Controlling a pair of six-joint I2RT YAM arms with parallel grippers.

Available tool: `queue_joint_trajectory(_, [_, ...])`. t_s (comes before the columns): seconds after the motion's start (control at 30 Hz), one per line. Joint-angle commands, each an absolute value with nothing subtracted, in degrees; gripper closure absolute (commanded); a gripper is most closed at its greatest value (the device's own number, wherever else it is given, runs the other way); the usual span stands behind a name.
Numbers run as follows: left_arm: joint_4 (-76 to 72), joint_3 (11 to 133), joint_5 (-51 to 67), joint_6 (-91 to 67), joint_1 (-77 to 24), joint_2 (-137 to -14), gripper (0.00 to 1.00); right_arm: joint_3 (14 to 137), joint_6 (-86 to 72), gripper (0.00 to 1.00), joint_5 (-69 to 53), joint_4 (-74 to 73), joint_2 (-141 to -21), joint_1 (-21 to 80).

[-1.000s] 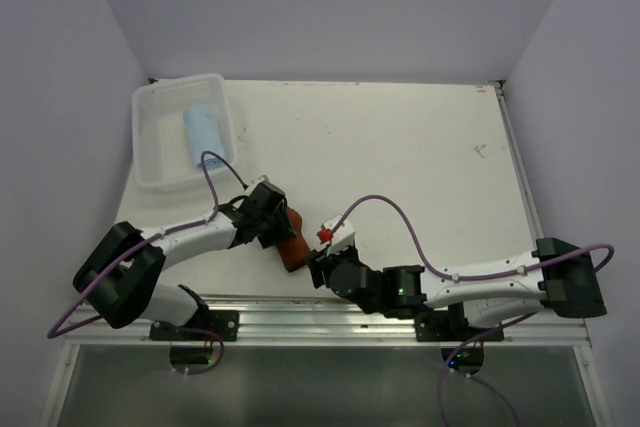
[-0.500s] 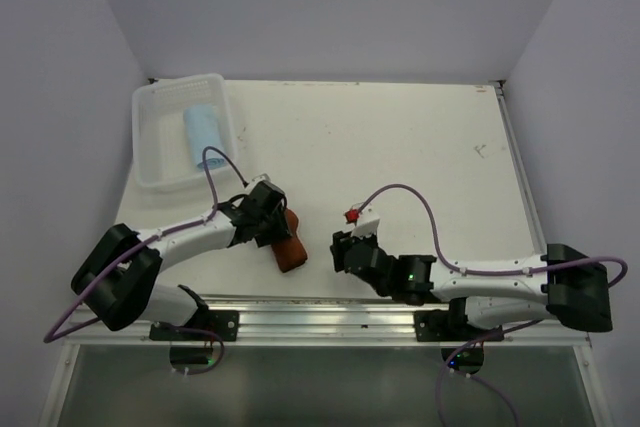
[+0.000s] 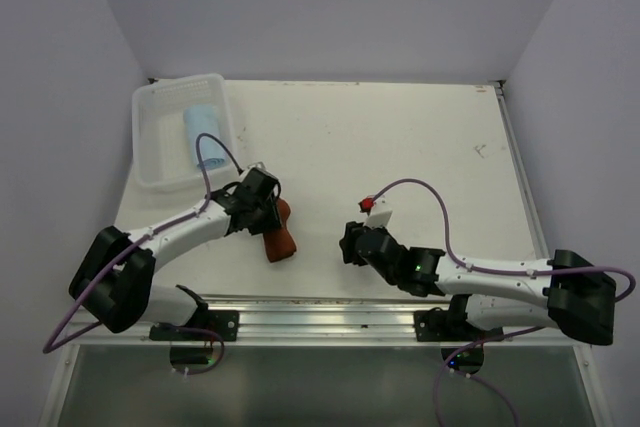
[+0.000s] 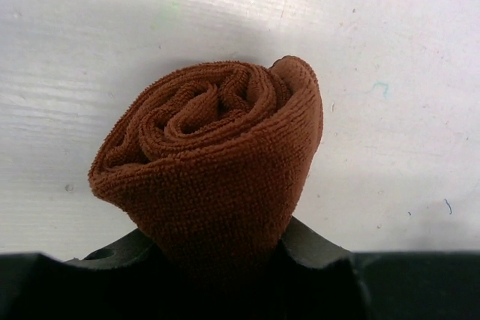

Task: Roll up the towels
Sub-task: Place the rolled towel into the container

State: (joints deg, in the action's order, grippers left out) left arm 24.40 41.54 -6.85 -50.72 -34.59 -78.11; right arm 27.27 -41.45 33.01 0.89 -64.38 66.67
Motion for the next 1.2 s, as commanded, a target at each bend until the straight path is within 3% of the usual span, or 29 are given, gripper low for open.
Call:
queue_joint_trajectory(0.0, [26.5,46.2,-7.6,-47.3,-32.8,-76.7,0.61,26.7,-43.4,0.48,31.2,3.0,-64.6,66.0])
queue_joint_trajectory(0.37, [31.5,56.7,-8.1,-41.8,-27.3,-77.3,0.61,27.1,-43.1,0.48,30.0,2.8,-64.7,64.2])
queue_joint_trajectory(0.5, [35.1,65.7,-11.5,-38.2,-23.3,-78.2,0.60,27.9,-42.9,0.48,29.4,1.6,-64.6,63.8])
queue_joint_trajectory(0.8, [42.4,86.7,-14.2,-31.7,-8.8,-84.1,0.59,31.2,-40.7,0.48,26.2,-1.1,-65.1,61.2])
queue_joint_trajectory(1.17, [40.1,93.2,-23.4,-21.4,8.2,-95.0,0.59,33.8,-39.1,0.48,20.5,-0.4,-69.6,57.6])
